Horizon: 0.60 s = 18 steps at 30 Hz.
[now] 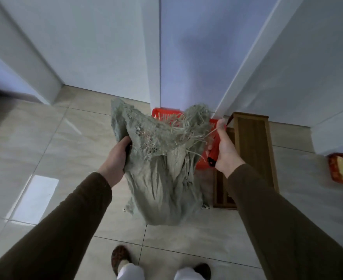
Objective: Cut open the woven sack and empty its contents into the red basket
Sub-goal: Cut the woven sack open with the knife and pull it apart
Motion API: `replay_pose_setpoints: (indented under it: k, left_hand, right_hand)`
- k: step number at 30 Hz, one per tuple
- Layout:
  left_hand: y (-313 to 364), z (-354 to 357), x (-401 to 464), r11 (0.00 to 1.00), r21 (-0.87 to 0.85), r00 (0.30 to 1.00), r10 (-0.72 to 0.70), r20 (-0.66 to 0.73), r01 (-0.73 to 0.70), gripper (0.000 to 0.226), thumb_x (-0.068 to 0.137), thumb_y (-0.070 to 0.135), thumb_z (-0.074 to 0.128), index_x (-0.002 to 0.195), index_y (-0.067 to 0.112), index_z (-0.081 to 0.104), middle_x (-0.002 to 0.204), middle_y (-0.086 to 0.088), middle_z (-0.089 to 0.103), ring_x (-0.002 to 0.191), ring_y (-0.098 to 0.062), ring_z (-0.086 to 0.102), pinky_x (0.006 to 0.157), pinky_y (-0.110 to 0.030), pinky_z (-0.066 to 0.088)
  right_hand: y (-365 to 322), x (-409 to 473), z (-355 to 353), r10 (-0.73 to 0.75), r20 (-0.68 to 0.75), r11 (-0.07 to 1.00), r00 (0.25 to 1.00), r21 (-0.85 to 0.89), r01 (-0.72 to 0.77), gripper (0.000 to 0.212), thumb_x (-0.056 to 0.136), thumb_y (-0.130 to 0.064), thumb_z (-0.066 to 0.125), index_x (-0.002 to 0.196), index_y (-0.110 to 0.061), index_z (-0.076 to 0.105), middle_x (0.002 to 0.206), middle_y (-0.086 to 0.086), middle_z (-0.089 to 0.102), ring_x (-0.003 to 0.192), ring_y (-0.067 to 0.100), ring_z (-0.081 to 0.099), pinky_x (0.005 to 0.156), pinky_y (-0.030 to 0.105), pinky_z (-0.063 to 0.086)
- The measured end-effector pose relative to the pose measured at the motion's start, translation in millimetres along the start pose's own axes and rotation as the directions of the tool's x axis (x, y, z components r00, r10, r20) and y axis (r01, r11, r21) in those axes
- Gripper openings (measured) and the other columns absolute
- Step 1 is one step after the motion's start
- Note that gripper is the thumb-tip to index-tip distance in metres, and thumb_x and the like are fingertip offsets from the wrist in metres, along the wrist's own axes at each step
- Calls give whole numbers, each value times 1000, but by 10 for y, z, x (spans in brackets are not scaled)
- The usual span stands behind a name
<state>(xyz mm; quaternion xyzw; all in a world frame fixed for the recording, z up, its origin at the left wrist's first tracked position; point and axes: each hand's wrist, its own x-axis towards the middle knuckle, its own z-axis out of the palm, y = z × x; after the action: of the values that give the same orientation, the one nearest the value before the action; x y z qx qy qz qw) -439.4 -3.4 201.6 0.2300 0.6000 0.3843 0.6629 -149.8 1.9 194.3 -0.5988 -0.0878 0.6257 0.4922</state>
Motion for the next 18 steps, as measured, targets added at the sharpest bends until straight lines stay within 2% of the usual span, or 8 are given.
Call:
replay_pose_setpoints:
  k: [3, 6, 8, 11, 12, 14, 16, 18]
  left_hand:
    - [84, -223, -43, 999, 31, 1000, 19, -7, -19, 35, 110, 35, 40, 116, 21, 71, 106, -1, 82, 98, -16, 78, 80, -31, 62]
    - [167, -365, -34, 1000, -11, 998, 15, -58, -16, 34, 110, 32, 40, 115, 19, 71, 102, 1, 82, 94, -13, 78, 78, -28, 61]
    - [269, -387, -9, 998, -58, 993, 1, -122, -8, 33, 111, 29, 40, 124, 14, 67, 104, 2, 79, 91, -8, 76, 75, -23, 59]
    - [417, -371, -24, 987, -157, 973, -16, -230, -21, 41, 110, 29, 48, 147, 11, 49, 133, -6, 67, 103, -11, 69, 79, -21, 55]
    - [426, -357, -62, 990, -142, 962, -23, -273, -17, 53, 106, 32, 56, 153, 14, 38, 146, -8, 58, 115, -16, 64, 85, -24, 54]
    - [402, -299, -207, 994, -105, 905, -80, -417, 40, 85, 96, 35, 71, 160, 23, 18, 163, -10, 36, 137, -29, 49, 107, -41, 49]
    - [343, -123, -493, 994, -108, 817, -87, -570, 31, 88, 90, 32, 77, 158, 22, 20, 158, -11, 34, 137, -33, 47, 114, -49, 43]
    - [246, 125, -789, 983, -179, 786, -143, -601, 42, 70, 92, 35, 74, 145, 14, 34, 135, -10, 47, 126, -31, 52, 108, -43, 45]
  right_hand:
    - [-5, 42, 180, 87, -9, 986, 996, -145, -88, 50, 71, -68, 82, 91, -23, 75, 63, -4, 60, 45, 9, 48, 50, 26, 46]
    - [136, 23, 361, 121, 21, 965, 992, -238, -113, 22, 89, -33, 82, 95, -15, 72, 74, 2, 62, 39, 8, 46, 38, 24, 40]
    - [215, -51, 467, 84, 46, 974, 995, -215, -72, 12, 92, -19, 78, 96, -13, 68, 70, 3, 61, 38, 9, 46, 36, 23, 38]
    - [227, -271, 600, 52, 12, 993, 999, -109, -50, 15, 92, -18, 77, 100, -16, 65, 66, -1, 59, 39, 10, 48, 38, 23, 40]
    - [227, -367, 628, 50, 3, 995, 999, -90, -49, 17, 91, -17, 77, 101, -16, 63, 64, -2, 57, 40, 10, 49, 39, 24, 41]
    - [242, -582, 640, 52, -15, 996, 999, -65, -53, 21, 90, -14, 77, 102, -15, 59, 62, -3, 55, 41, 11, 51, 40, 24, 42]
    - [257, -811, 600, 56, -22, 997, 998, -51, -57, 17, 91, -11, 75, 96, -15, 59, 61, -3, 54, 42, 11, 51, 41, 24, 43]
    - [269, -1025, 529, 59, -22, 995, 998, -82, -61, 15, 92, -10, 73, 90, -14, 59, 57, -3, 53, 42, 10, 51, 41, 25, 44]
